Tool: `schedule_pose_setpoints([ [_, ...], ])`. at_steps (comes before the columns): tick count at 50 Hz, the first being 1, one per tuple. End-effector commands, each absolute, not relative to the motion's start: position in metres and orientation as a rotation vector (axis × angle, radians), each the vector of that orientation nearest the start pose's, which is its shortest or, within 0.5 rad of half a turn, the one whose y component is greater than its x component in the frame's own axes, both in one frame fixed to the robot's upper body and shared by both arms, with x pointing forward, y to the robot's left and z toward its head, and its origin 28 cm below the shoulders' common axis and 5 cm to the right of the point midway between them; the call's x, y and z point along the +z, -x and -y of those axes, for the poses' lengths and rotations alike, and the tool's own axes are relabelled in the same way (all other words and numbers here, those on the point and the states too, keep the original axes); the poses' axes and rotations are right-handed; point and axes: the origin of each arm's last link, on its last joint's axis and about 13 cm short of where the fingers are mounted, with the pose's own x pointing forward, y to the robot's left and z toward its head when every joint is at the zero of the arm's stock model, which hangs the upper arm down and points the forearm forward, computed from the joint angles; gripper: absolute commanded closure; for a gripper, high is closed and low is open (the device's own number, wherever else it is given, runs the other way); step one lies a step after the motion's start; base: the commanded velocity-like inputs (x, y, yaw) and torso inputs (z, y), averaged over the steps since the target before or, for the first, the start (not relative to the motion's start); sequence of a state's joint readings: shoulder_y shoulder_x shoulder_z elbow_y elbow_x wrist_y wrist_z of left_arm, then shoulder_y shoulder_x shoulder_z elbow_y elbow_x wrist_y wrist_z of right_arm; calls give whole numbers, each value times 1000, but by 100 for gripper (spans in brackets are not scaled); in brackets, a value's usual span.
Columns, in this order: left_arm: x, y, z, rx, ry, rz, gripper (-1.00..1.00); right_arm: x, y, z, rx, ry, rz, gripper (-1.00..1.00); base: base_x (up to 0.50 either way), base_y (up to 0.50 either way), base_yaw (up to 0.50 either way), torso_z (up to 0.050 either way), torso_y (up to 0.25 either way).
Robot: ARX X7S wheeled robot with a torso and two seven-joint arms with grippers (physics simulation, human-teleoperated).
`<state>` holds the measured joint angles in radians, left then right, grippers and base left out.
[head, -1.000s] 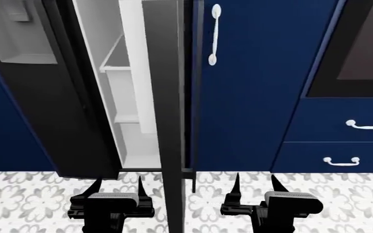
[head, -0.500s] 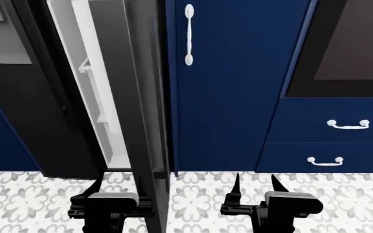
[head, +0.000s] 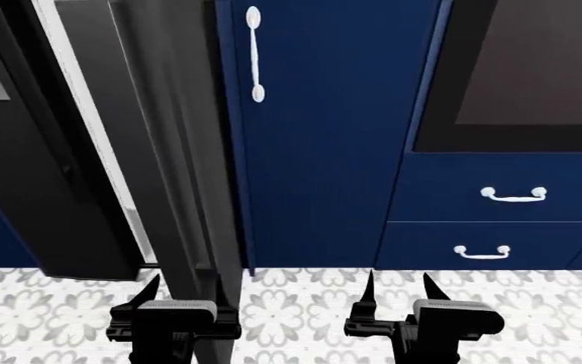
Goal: Close the fridge door
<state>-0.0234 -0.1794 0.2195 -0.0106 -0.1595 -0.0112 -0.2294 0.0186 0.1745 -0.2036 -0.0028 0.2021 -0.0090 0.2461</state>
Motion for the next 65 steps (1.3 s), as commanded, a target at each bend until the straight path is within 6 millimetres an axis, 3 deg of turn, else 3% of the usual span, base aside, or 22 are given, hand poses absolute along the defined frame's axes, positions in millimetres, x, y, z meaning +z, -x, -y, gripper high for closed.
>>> schedule_pose_setpoints([
  [1,11,-211,-204,13,-27,-34,-100,14,-210,97,-47,-24,-12,-100,0,-301,0,0,0],
  [42,11,-214,-203,9,-39,-32,-100,16,-205,97,-56,-20,-10,-100,0,-282,0,0,0],
  [65,11,-212,-203,6,-39,-33,-100,17,-205,97,-56,-25,-13,-100,47,-12,0,0,0],
])
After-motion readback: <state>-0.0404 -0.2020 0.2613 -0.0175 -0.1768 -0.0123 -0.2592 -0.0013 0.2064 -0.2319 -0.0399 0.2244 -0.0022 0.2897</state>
